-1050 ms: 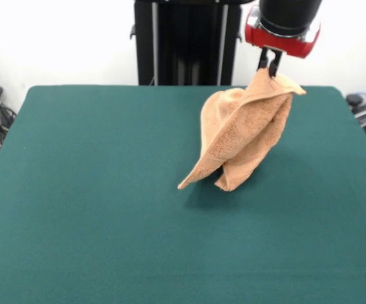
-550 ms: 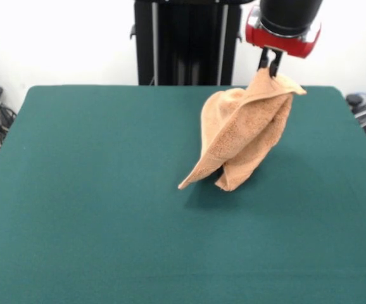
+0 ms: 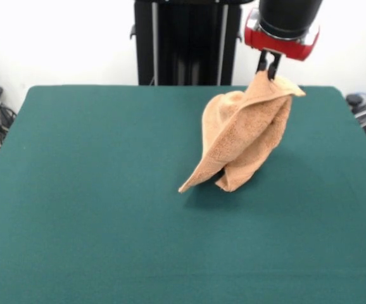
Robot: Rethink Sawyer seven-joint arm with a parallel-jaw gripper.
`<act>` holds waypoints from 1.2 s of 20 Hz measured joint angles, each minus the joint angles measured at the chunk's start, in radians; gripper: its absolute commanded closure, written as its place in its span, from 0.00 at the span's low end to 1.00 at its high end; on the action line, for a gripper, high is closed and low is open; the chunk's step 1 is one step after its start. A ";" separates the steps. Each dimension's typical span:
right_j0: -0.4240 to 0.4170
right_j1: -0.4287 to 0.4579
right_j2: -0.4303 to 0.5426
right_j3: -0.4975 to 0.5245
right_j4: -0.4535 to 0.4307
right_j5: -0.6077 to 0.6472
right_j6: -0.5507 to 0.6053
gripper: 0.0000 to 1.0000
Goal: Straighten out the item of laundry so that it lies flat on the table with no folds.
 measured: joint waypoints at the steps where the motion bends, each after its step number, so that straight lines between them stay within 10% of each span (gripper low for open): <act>1: 0.001 0.000 0.000 0.000 0.000 -0.006 0.000 1.00; 24: 0.021 0.011 0.000 0.000 0.000 -0.027 0.000 1.00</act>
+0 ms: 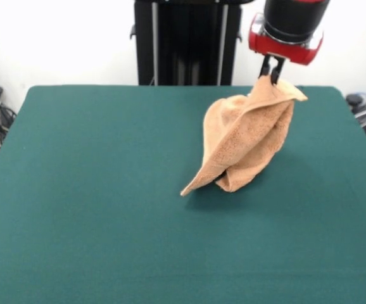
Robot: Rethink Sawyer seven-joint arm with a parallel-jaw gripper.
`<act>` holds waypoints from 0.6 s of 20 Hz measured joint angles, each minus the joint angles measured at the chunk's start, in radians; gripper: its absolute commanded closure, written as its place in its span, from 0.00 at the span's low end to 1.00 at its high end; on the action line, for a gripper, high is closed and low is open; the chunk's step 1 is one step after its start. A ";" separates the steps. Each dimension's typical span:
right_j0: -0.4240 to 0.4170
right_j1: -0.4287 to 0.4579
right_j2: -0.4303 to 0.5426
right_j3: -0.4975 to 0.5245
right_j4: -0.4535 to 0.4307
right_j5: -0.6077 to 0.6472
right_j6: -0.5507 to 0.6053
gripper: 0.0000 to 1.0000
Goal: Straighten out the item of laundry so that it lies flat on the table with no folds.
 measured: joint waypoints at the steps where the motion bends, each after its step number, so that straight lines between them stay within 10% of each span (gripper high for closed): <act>1: 0.001 0.001 0.000 0.000 0.000 0.000 0.000 1.00; 12: 0.011 0.020 0.000 0.000 0.000 0.000 0.000 1.00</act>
